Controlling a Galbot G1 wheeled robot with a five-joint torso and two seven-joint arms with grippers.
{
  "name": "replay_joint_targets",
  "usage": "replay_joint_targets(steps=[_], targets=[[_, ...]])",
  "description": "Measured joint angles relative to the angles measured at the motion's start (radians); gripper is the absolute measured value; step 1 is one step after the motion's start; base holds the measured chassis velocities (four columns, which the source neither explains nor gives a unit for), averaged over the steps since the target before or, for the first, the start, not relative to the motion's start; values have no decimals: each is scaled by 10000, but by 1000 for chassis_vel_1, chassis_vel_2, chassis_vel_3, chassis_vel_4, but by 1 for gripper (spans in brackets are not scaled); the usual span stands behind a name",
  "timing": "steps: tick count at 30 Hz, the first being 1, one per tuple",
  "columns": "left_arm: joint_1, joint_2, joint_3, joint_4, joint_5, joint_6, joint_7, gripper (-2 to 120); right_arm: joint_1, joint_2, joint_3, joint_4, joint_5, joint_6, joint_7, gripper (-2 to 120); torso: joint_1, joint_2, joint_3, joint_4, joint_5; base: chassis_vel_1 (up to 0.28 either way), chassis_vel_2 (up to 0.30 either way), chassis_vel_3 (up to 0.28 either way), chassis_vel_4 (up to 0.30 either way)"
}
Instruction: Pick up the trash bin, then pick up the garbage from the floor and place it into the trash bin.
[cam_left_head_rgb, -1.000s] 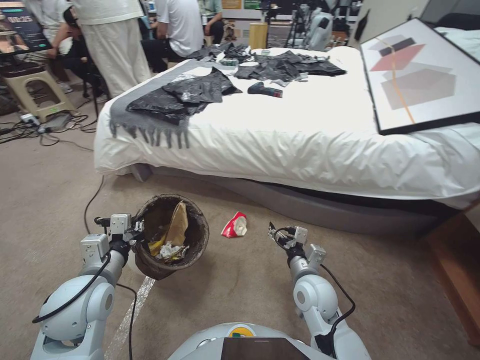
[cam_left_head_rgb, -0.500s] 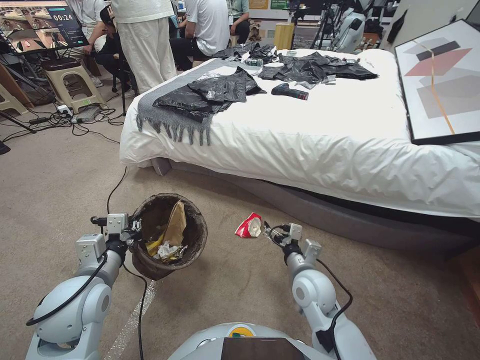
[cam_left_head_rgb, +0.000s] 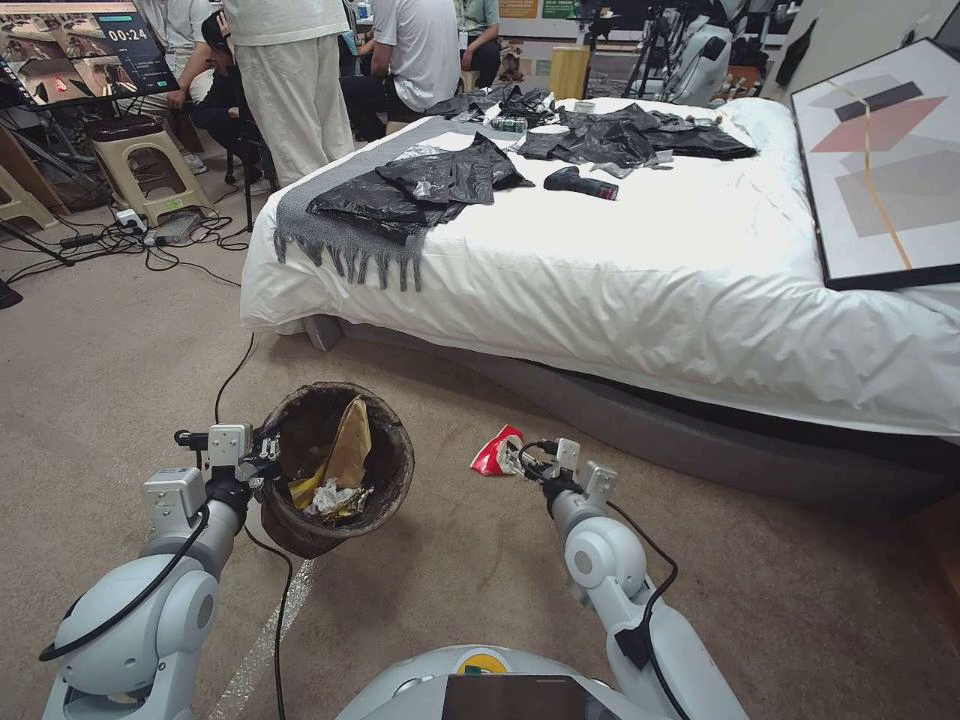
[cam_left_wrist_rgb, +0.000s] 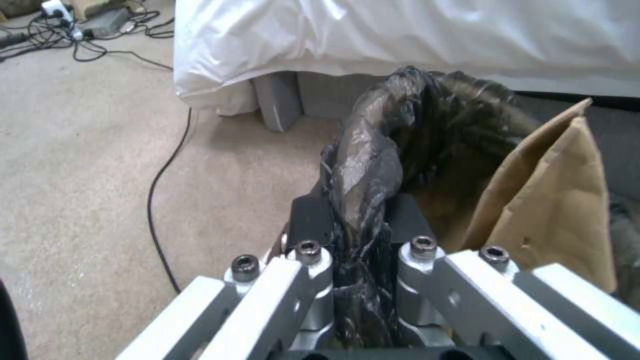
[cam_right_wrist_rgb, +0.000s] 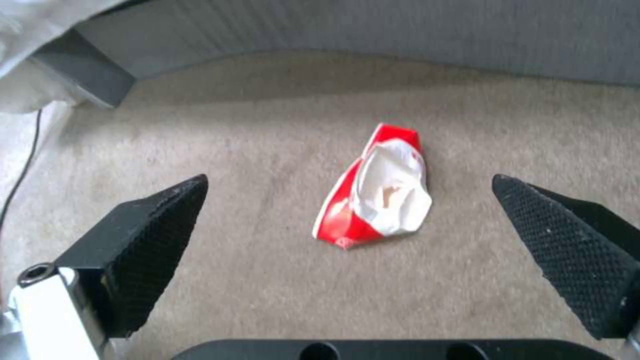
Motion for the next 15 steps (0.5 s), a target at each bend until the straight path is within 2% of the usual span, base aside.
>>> replay_joint_targets(steps=[9, 15], targets=[[27, 13, 15, -138, -85, 62, 13, 7, -167, 206, 65, -35, -214, 42, -29, 100, 0, 0, 0, 3, 0, 0, 0, 0, 0], [39, 86, -25, -226, -280, 198, -15, 7, 255, 164, -95, -345, 545, -296, 515, 100, 0, 0, 0, 1, -1, 0, 0, 0, 0]])
